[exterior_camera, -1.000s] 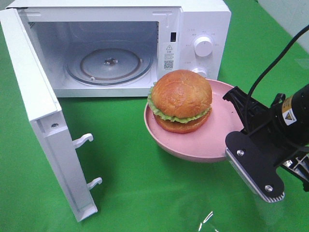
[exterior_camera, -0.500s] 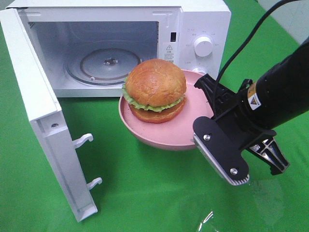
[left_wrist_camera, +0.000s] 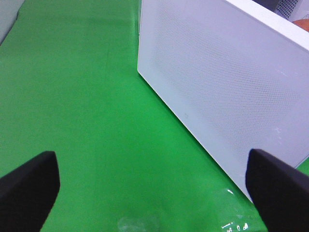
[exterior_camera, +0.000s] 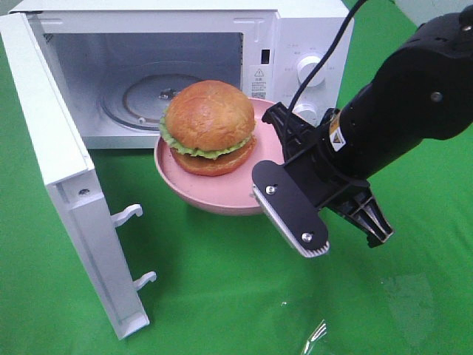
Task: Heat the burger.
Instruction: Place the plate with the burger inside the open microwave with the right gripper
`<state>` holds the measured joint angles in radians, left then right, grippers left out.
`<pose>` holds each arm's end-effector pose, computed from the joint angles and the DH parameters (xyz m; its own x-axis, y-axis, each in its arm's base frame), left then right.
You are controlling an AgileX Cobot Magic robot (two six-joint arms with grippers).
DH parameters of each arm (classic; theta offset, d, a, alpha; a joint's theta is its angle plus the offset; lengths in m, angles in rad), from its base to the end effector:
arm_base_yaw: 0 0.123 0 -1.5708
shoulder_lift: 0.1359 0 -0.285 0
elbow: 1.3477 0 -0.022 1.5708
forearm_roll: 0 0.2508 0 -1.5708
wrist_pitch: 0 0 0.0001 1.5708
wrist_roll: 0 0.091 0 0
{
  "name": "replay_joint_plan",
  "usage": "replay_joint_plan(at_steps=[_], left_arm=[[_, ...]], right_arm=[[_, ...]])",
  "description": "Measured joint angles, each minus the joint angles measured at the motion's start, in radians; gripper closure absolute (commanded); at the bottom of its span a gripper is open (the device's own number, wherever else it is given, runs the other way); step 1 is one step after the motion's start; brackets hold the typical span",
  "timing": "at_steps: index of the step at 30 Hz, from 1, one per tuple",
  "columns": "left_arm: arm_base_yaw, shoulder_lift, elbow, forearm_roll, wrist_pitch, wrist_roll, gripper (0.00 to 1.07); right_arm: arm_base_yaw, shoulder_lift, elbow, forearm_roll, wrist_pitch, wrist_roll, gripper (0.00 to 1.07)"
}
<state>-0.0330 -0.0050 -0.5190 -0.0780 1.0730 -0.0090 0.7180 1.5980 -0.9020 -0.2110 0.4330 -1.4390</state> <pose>-0.0087 -0.0060 0.2817 -0.4481 -0.0314 -0.8935 0.0736 0.9947 -0.0719 0.2394 0.1985 0.2009 0.6593 -0.7444 0.1062 -0.6084 -0.6110 -0.5065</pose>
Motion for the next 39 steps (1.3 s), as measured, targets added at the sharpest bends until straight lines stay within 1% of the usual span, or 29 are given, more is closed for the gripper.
replay_joint_plan(at_steps=[4,25,33,39], left_arm=[[0.000,0.000,0.000,0.000,0.000,0.000,0.10],[0.000,0.000,0.000,0.000,0.000,0.000,0.10],[0.000,0.000,0.000,0.000,0.000,0.000,0.10],[0.000,0.000,0.000,0.000,0.000,0.000,0.10]], right_arm=[[0.020,0.038,-0.036,0.002,-0.001,0.000,1.07],[0.020,0.195,-0.218,0.005,0.004,0.003,1.07],[0.020,0.265,-0.326,0.033,0.031,0.005,1.07],[0.020,0.295,-0.369,0.068,0.053,0.011,1.07]])
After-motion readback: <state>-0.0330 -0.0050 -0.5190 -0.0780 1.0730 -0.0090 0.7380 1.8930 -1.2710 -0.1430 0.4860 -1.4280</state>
